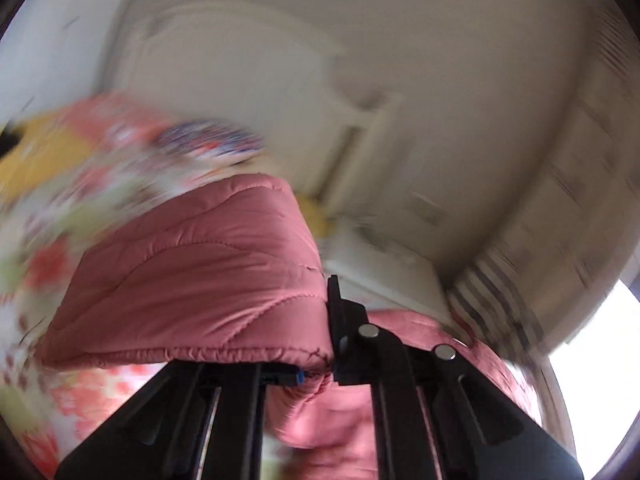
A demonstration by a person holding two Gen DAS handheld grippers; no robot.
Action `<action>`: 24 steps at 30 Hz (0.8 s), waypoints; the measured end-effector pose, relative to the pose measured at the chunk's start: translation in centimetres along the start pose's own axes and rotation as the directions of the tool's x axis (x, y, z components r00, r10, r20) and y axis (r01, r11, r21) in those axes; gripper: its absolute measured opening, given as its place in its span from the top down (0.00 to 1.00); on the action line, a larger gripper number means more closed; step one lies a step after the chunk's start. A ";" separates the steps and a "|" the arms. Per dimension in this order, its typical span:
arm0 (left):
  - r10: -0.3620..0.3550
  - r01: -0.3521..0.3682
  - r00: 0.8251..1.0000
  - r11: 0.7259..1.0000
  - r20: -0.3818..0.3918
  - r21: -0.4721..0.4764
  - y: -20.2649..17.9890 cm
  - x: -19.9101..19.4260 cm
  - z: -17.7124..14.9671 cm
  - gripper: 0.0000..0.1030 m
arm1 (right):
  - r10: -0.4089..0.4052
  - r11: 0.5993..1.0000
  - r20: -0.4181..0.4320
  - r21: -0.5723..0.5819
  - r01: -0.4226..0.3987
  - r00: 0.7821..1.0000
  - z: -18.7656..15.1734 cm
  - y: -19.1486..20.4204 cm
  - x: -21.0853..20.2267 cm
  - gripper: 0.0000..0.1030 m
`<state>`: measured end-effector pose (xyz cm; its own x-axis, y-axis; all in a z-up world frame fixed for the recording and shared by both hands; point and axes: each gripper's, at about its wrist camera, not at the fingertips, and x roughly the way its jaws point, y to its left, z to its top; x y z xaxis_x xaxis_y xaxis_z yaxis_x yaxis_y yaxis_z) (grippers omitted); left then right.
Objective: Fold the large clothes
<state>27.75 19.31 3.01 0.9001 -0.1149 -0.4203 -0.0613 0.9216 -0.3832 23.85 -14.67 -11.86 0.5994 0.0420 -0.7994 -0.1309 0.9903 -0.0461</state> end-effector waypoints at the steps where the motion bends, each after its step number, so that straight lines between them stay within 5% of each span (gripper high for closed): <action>1: -0.046 0.047 0.999 0.997 -0.015 0.056 -2.6 0.0 -0.3 0.92 | 0.000 1.000 0.000 0.000 0.000 1.000 0.0 0.0 0.0 0.04; 3: -0.120 0.129 0.991 0.982 -0.066 0.140 -7.0 0.8 -1.5 0.91 | 0.001 1.000 0.000 0.001 -0.001 1.000 0.0 0.0 0.0 0.04; 6: -0.216 0.266 0.952 0.933 -0.216 0.243 -13.5 3.6 -5.1 0.77 | 0.004 1.000 0.000 0.003 -0.004 1.000 0.0 0.0 0.0 0.04; 8: -0.206 0.305 0.927 0.900 -0.312 0.312 -16.6 5.7 -8.1 0.28 | 0.006 1.000 -0.001 0.005 -0.006 1.000 0.0 -0.1 0.0 0.04; 9: -0.180 0.297 0.926 0.891 -0.332 0.344 -17.6 6.5 -9.5 0.20 | 0.008 1.000 -0.001 0.006 -0.008 1.000 0.0 -0.1 0.0 0.04; 13: -0.156 0.293 0.919 0.884 -0.361 0.365 -18.2 7.1 -11.9 0.18 | 0.014 1.000 -0.002 0.010 -0.014 1.000 0.0 -0.2 0.1 0.04; 20: -0.105 0.150 0.965 0.973 -0.238 0.176 -9.8 3.6 -10.2 0.09 | 0.016 1.000 -0.003 0.011 -0.016 1.000 0.0 -0.2 0.1 0.04; 24: 0.009 0.029 0.965 0.990 -0.263 0.140 -5.5 4.0 -12.1 0.09 | 0.014 1.000 -0.002 0.011 -0.014 1.000 0.0 -0.2 0.1 0.04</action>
<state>26.46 9.27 -6.52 0.7543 -0.2005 -0.6252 0.0262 0.9607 -0.2765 23.89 -14.86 -11.95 0.5957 0.0560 -0.8013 -0.1312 0.9910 -0.0282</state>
